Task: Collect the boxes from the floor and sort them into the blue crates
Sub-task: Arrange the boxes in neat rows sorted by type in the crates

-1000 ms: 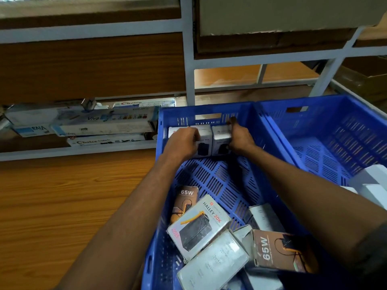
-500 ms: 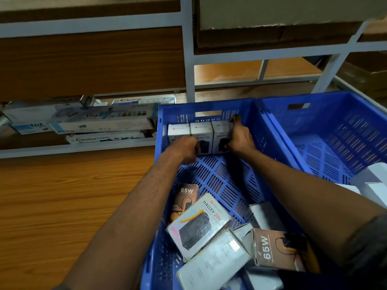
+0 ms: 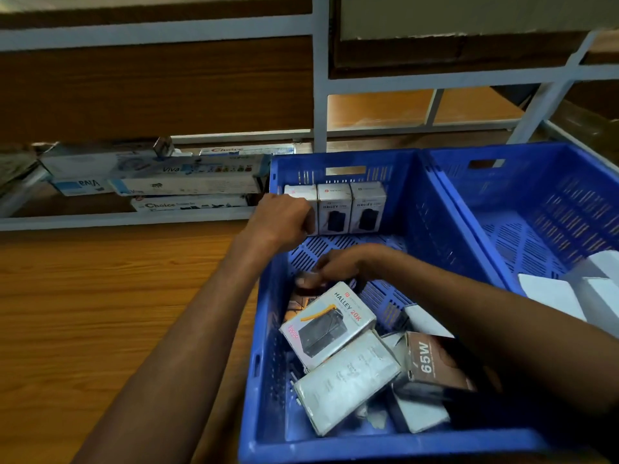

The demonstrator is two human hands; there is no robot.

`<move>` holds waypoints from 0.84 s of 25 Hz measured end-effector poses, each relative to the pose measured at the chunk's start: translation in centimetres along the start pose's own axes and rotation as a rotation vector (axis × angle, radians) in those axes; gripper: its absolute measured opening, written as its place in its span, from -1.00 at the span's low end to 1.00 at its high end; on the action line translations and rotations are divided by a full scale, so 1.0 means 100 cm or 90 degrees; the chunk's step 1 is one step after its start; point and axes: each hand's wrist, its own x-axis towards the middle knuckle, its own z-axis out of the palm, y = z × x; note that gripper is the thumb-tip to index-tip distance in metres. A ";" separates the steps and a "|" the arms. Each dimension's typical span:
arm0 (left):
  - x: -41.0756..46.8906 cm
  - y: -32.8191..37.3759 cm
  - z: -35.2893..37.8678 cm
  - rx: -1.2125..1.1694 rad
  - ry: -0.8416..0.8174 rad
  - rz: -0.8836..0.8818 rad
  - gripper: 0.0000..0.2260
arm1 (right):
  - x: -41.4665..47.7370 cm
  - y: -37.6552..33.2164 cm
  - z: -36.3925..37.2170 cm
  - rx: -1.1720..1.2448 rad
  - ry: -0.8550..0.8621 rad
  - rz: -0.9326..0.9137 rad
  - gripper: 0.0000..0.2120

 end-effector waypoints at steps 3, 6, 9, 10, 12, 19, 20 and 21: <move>-0.012 0.001 0.016 -0.007 0.025 -0.002 -0.83 | 0.010 -0.002 0.014 0.012 -0.052 0.002 -0.32; -0.016 0.002 0.026 0.006 0.062 -0.009 -0.83 | 0.016 0.002 0.016 0.050 -0.118 0.007 -0.43; -0.015 0.002 0.030 0.015 0.096 -0.008 -0.84 | 0.016 0.006 0.023 0.093 -0.174 0.017 -0.80; -0.015 0.002 0.031 0.005 0.104 -0.010 -0.84 | 0.015 0.006 0.026 0.096 -0.173 0.018 -0.87; -0.013 0.001 0.031 -0.023 0.116 -0.022 -0.82 | 0.011 0.004 0.029 0.092 -0.166 0.007 -0.88; -0.015 0.003 0.028 -0.059 0.125 -0.038 -0.84 | 0.013 0.003 0.036 0.042 -0.250 -0.004 -0.68; -0.016 0.003 0.029 -0.064 0.124 -0.040 -0.84 | 0.014 0.005 0.037 0.036 -0.268 0.008 -0.59; -0.016 0.003 0.029 -0.064 0.128 -0.039 -0.84 | 0.012 0.005 0.038 0.035 -0.286 0.012 -0.56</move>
